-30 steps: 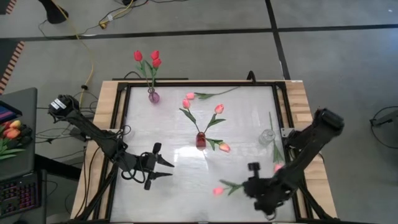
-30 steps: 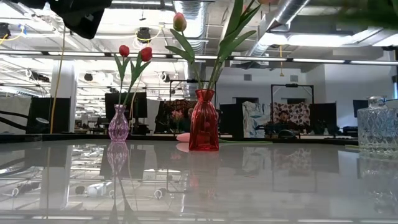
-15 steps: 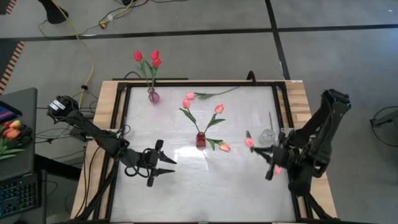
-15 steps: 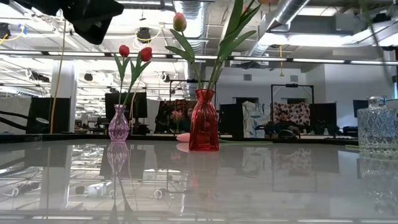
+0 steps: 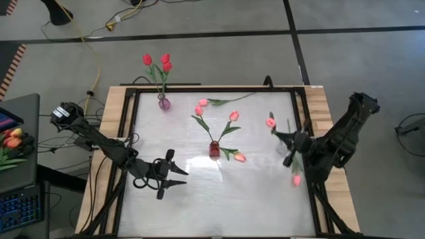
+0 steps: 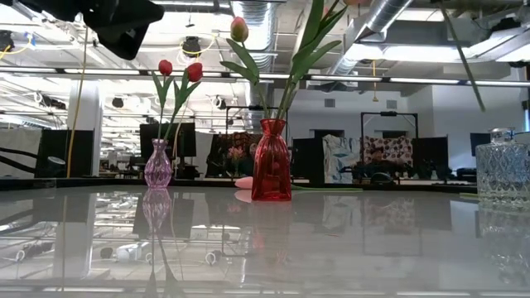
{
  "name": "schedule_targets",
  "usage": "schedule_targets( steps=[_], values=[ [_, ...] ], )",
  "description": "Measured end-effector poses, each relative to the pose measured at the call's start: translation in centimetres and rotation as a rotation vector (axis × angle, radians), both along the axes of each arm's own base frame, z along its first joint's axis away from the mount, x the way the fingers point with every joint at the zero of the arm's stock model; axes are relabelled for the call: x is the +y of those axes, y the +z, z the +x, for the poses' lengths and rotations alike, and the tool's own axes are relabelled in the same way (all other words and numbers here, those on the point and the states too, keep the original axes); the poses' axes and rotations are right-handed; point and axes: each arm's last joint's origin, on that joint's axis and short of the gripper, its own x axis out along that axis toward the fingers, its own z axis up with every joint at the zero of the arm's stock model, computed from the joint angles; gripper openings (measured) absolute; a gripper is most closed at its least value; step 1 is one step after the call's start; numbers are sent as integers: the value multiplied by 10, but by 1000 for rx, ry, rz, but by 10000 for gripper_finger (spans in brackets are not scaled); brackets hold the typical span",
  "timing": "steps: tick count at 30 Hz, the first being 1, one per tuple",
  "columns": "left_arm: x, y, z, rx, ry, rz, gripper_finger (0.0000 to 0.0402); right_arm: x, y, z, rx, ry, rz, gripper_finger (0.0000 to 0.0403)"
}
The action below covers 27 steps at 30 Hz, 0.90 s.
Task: Sort flowers into vase by color
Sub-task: Put the bottom pink tulip into the transparent vase
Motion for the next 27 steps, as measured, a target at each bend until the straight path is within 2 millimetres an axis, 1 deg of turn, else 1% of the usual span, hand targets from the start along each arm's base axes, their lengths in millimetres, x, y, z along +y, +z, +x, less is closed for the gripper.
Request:
schedule_targets(
  steps=[4, 8, 12, 18, 23, 27],
  values=[
    [0, -1, 0, 10, 2, 0, 139, -12, 5, -9, -6, -11, 11, 20],
    [0, -1, 0, 9, 2, 0, 139, -20, 8, -16, -11, -9, 24, 20],
    [0, -1, 0, 9, 5, 1, 139, -24, 7, -21, 39, 18, 76, 20],
    [0, -1, 0, 8, 9, 2, 139, -30, 2, -27, 78, -16, 108, 20],
    [0, -1, 0, 7, 10, 1, 139, -30, 1, -27, 81, -18, 104, 20],
    [0, 0, 0, 3, 10, -2, 139, -30, -6, -27, 93, -23, 80, 20]
  ],
)
